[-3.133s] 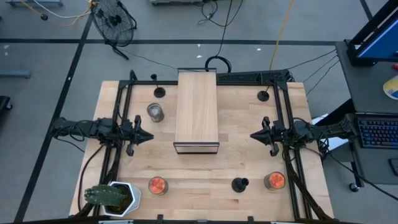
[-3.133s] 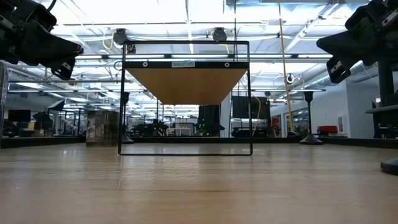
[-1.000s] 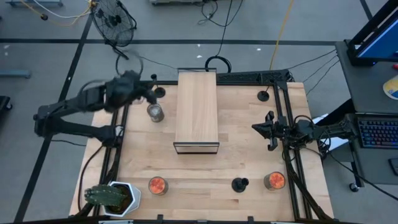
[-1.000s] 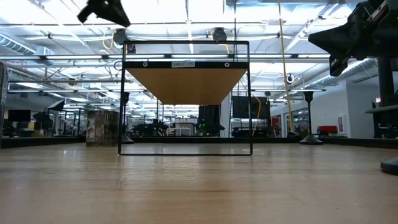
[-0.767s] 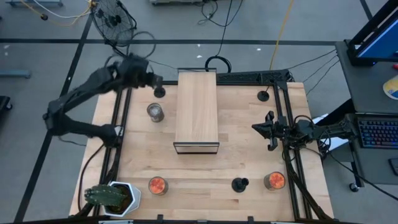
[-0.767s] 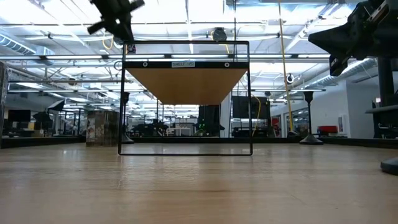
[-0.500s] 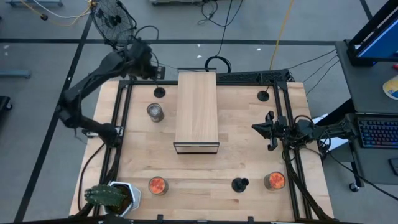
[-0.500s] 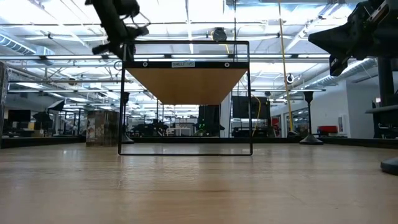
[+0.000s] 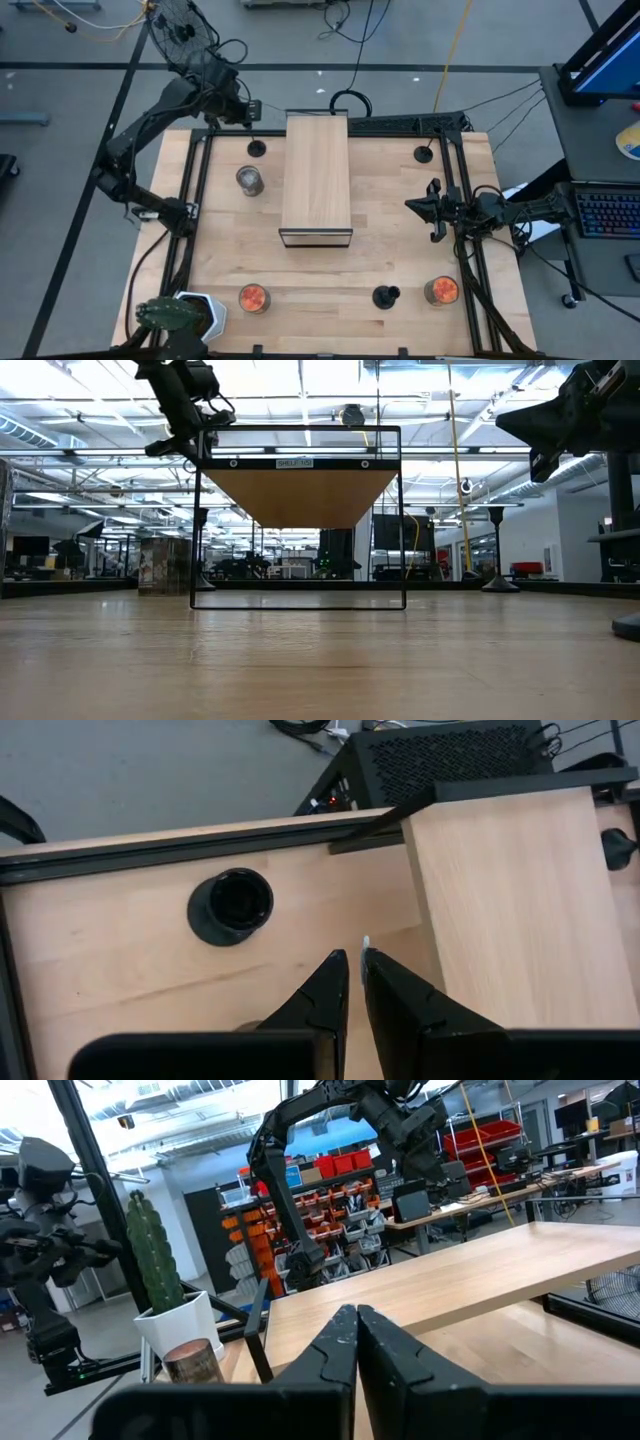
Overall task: Pick & Place candle stick holders
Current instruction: Put the brown scented candle on the shelf
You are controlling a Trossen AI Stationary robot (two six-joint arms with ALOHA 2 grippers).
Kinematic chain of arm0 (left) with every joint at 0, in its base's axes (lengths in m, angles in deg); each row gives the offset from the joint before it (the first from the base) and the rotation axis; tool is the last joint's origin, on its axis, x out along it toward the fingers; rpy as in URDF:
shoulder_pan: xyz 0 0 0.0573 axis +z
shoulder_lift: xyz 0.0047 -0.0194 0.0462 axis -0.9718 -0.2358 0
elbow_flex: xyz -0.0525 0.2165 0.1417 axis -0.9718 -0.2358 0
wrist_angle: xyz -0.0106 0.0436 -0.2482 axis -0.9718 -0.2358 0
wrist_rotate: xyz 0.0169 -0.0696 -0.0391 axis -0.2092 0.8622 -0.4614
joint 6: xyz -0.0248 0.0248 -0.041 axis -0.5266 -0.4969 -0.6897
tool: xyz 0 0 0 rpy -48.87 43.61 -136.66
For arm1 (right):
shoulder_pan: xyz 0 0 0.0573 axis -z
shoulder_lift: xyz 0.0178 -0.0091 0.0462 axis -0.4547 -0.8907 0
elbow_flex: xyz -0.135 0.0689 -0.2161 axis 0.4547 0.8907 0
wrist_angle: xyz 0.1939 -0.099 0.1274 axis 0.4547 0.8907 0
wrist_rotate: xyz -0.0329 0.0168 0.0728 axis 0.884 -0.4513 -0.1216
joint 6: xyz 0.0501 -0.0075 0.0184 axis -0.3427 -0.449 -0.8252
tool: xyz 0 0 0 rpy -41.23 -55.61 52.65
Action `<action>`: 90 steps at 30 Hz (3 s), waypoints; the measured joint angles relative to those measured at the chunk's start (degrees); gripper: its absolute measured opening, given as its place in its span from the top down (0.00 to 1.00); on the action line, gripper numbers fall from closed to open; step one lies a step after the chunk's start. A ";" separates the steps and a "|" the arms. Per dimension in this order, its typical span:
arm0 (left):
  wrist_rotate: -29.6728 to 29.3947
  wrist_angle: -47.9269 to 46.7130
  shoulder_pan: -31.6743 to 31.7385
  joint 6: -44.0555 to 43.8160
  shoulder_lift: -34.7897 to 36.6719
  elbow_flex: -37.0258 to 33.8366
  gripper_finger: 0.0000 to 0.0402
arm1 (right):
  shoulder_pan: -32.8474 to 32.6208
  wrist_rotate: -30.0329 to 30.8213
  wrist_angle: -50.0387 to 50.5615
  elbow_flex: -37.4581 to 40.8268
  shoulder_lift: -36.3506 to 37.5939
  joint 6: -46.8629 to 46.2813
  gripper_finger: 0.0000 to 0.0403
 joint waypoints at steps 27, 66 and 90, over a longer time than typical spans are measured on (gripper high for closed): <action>-9.30 3.87 0.04 -2.44 0.00 0.00 0.83 | 0.00 0.00 0.02 0.00 0.00 0.00 0.99; -8.67 4.87 0.02 -1.20 0.00 0.00 0.52 | 0.01 0.00 0.02 0.00 0.00 0.00 0.99; -13.02 -22.52 -5.34 -7.61 -0.02 -0.02 0.55 | 0.02 -0.01 0.00 -0.01 0.02 0.00 0.99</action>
